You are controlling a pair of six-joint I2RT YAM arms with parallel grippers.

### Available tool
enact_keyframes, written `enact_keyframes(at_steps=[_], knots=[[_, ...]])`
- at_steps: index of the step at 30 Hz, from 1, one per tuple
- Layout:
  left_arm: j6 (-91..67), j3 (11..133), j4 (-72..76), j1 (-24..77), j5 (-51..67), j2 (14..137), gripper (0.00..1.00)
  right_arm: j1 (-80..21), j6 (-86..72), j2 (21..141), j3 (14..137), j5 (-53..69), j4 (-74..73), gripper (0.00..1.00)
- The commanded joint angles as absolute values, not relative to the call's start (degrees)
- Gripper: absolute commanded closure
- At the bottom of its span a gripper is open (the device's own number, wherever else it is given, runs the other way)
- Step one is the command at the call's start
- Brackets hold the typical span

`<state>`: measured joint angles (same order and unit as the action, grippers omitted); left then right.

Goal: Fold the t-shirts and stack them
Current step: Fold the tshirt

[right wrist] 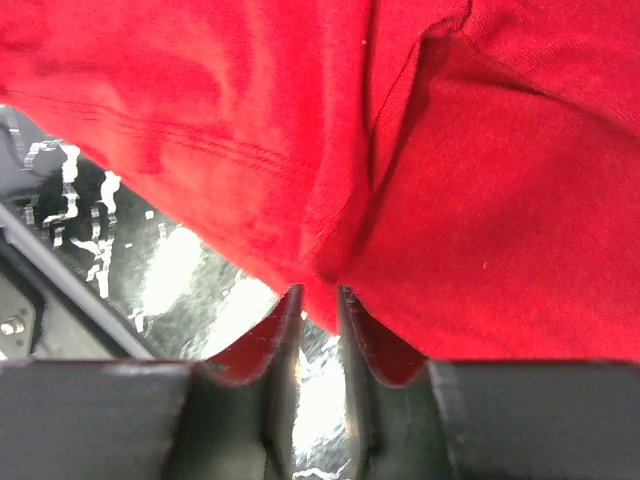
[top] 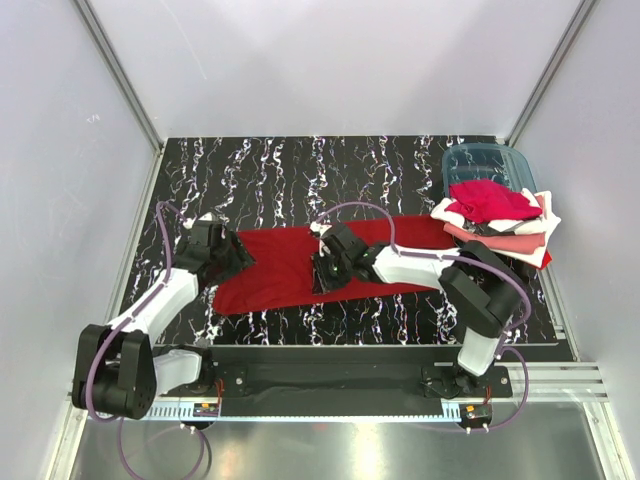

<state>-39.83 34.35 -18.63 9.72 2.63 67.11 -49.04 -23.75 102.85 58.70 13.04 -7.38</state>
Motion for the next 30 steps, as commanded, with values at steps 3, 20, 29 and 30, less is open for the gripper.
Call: enact_keyframes(at_steps=[3,20,29,30], knots=[[-37.97,35.86,-17.40,11.25,1.58,64.25,0.36,-49.22,-24.78,95.46,56.09,10.99,-0.55,0.56],[-38.31,34.37,-17.66,14.76,1.15,63.81,0.41,-49.13,-26.89,107.14,65.22,9.14,-4.92,0.54],[-45.87,32.52,-27.15,16.08,-5.97,62.41,0.50,-49.13,-27.68,106.79,65.57,5.71,-7.38,0.55],[-46.31,32.35,-27.94,16.61,-6.15,62.05,0.50,-49.13,-27.60,106.79,65.57,5.71,-7.64,0.57]])
